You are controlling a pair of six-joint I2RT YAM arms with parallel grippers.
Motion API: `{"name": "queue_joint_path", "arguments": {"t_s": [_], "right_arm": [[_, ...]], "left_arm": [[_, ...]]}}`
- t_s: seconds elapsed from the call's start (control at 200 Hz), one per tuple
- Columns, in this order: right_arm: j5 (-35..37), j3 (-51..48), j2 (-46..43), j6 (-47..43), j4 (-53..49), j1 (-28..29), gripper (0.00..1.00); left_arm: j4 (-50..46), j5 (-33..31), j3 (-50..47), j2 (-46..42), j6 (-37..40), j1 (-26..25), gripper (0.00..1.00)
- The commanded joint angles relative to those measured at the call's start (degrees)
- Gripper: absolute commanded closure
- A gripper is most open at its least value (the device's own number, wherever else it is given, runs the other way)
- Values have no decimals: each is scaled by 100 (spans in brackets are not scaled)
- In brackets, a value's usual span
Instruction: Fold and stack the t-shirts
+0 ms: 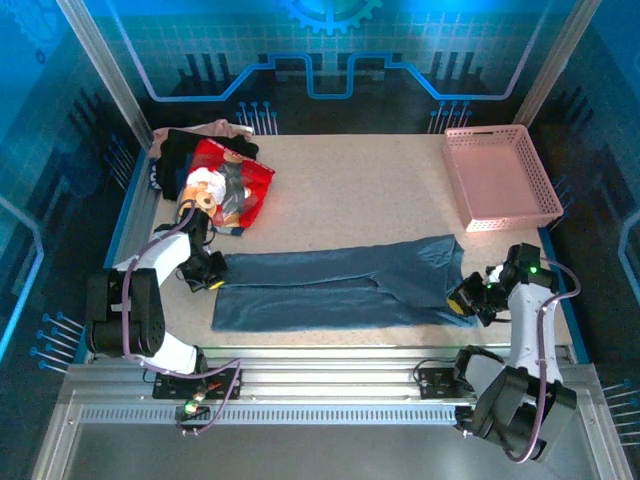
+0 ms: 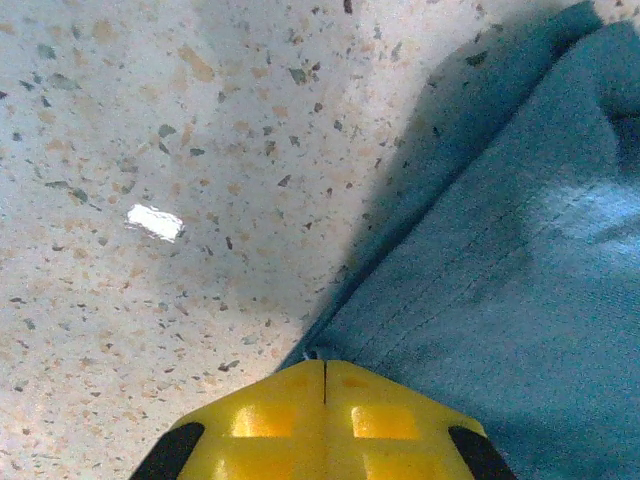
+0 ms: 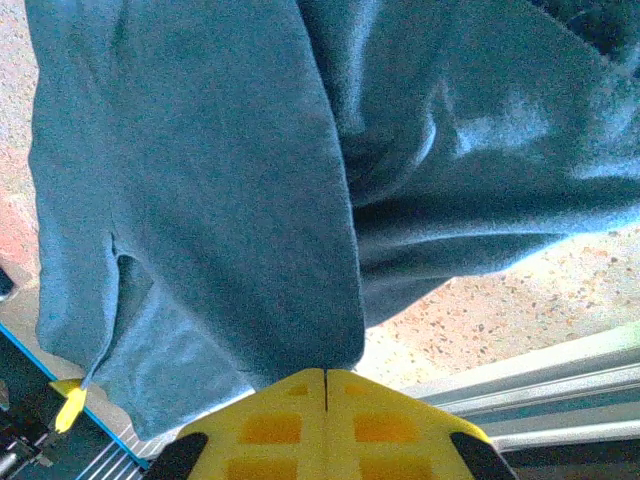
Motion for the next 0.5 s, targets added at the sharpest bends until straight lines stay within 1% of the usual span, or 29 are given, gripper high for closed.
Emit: {"name": "queue_joint_path", "arguments": {"t_s": [0.0,0.125,0.405,0.44,0.46,0.49,0.495], "right_arm": [[-91,131,-142,174,-338,36,100],[-187,117,-234,248,-384,71,100],[20,-31,-483,362,-556,75,100],[84,-63,-471,363,-545,74,100],[120,-87,-456,362,-534,72,100],[173,-140,-418,354,-508,78,99],[182,-145,-411,354,-502,79,99]], "left_arm": [[41,-112,-92,124,-80,12,96],[34,-168,-49,234,-56,14,96],[33,-244,-12,408,-62,14,95],[33,-244,-11,416,-69,14,92],[33,-240,-13,416,-73,14,89],[33,-244,0,407,-82,14,80],[29,-244,2,407,-82,14,77]]}}
